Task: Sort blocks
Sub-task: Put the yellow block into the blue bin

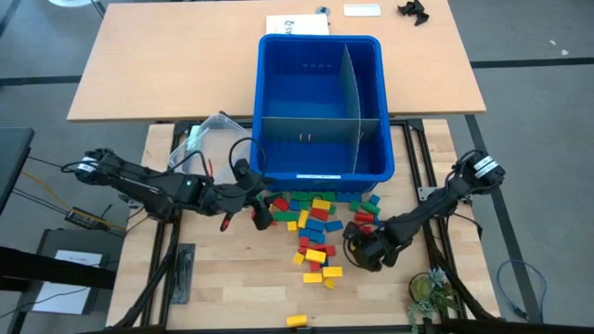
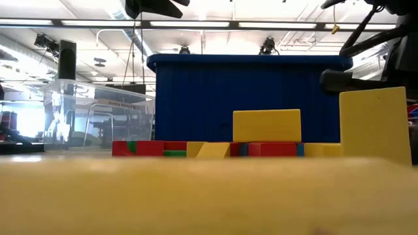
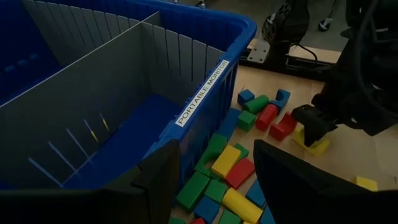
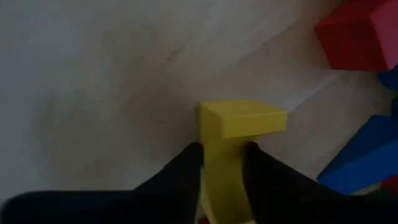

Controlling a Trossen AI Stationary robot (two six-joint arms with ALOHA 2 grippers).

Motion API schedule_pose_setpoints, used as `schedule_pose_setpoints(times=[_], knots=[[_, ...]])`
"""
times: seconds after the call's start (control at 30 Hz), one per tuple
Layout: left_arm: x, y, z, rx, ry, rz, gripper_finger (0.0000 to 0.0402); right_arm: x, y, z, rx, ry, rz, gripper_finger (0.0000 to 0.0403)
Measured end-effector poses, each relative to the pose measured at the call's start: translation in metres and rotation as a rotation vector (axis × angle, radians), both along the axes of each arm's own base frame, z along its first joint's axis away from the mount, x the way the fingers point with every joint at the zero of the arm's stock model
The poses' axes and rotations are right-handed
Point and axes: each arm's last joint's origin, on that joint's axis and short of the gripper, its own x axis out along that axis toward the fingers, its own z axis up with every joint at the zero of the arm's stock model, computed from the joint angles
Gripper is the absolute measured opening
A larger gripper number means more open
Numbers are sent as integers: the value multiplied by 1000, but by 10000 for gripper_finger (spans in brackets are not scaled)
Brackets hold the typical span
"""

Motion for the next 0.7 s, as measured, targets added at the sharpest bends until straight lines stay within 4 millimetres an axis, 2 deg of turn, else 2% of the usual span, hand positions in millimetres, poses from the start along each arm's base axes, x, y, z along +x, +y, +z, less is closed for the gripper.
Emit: schedule_pose_setpoints(times=[0.13,0.2,0.37,0.53,0.7], knots=[[0,0,0,0,0,0,214,2,-1,1,54,-24,-129,28],[0,0,0,0,0,0,214,2,-1,1,76,-23,-182,8],[0,0,0,0,0,0,214,2,-1,3,139,-32,-312,10],[0,0,0,-8,3,-15,214,3,-1,19,210,-31,-497,10],[0,-1,0,-13,4,-22,214,7,-8,31,259,-45,-619,71]])
